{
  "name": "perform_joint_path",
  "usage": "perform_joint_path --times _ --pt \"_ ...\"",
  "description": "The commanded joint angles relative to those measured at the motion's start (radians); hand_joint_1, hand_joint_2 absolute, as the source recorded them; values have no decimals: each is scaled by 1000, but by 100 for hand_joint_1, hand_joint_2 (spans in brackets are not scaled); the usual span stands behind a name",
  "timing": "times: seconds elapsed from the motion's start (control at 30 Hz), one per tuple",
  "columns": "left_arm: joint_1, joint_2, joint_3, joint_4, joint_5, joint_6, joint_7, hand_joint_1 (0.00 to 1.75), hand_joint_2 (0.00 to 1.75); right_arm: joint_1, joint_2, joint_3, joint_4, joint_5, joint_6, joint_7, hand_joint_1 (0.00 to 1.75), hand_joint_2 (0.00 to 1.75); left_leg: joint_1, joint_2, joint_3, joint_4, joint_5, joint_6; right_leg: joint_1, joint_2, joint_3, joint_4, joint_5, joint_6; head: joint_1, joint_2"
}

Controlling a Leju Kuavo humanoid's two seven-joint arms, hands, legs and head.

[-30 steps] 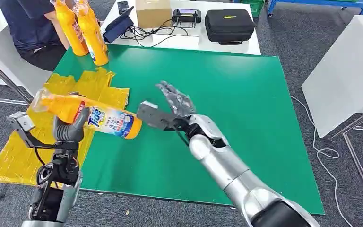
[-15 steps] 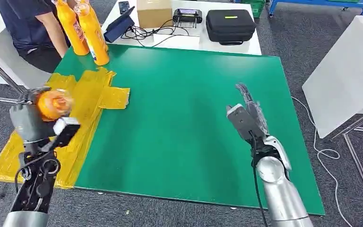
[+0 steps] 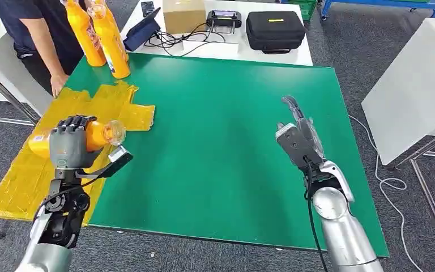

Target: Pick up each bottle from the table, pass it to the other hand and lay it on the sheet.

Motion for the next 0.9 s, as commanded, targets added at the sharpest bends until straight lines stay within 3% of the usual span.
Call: perform_joint_path --times 0.03,0.07,0.1,0.17,0.2,0.23,0.27,0.37,0.4,0.47,0.53,0.6,0.9 --pt "-18 17 -37 146 -8 13 14 175 175 -82 -20 62 111 -7 4 -2 0 0 1 0 4 -1 -1 -1 0 1 5 -1 -1 -1 0 0" --pt "-18 17 -37 146 -8 13 14 175 175 -82 -20 62 111 -7 4 -2 0 0 1 0 7 0 -3 -2 1 2 8 -1 -3 -2 0 0" --pt "-11 55 -127 164 37 13 95 175 175 -97 -43 106 116 -40 -11 5 0 0 1 0 9 0 -4 -3 1 3 10 -1 -4 -2 0 0" --pt "-4 63 -96 213 56 13 59 175 175 -119 -22 100 141 -30 -1 2 0 0 1 2 7 0 -3 -2 0 3 7 -1 -2 -2 0 0" --pt "-8 50 -89 241 17 13 77 175 175 -138 -17 106 168 -36 -2 -6 0 0 2 3 14 1 -7 -4 1 6 15 -1 -6 -3 0 0" --pt "15 50 -77 243 10 13 73 175 175 -155 -13 111 184 -33 3 -6 0 0 0 3 6 -1 -3 -2 0 5 6 -1 -2 -1 0 0" --pt "17 140 -297 235 145 13 207 143 175 -165 4 92 204 -4 33 -17 0 0 0 4 9 -1 -3 -2 0 6 8 -1 -2 -2 0 0" --pt "17 140 -297 235 145 13 207 143 175 -165 4 92 204 -4 33 -17 0 0 0 4 10 -1 -4 -3 0 6 10 -2 -3 -2 0 0" --pt "21 123 -260 260 113 13 195 0 175 -175 5 91 220 -1 33 -30 0 0 -1 4 6 -1 -2 -1 -1 5 5 -1 -1 -1 0 0" --pt "-26 109 -233 399 123 13 146 0 175 -223 -7 131 321 -39 42 -57 0 0 0 4 6 -1 -2 -2 0 5 6 -1 -1 -1 0 0" --pt "-1 116 -197 400 134 13 105 0 175 -246 5 150 370 -39 41 -73 0 0 1 4 14 -1 -5 -4 1 7 14 -2 -4 -3 0 0" --pt "-1 123 -180 410 131 13 81 0 175 -266 21 169 412 -35 40 -78 0 0 1 4 6 0 -2 -1 1 5 5 -1 -1 -1 1 0" --pt "-11 123 -160 419 139 13 33 0 175 -277 28 188 449 -40 26 -96 0 0 1 1 4 0 -1 -1 1 2 4 0 -1 -1 0 0"
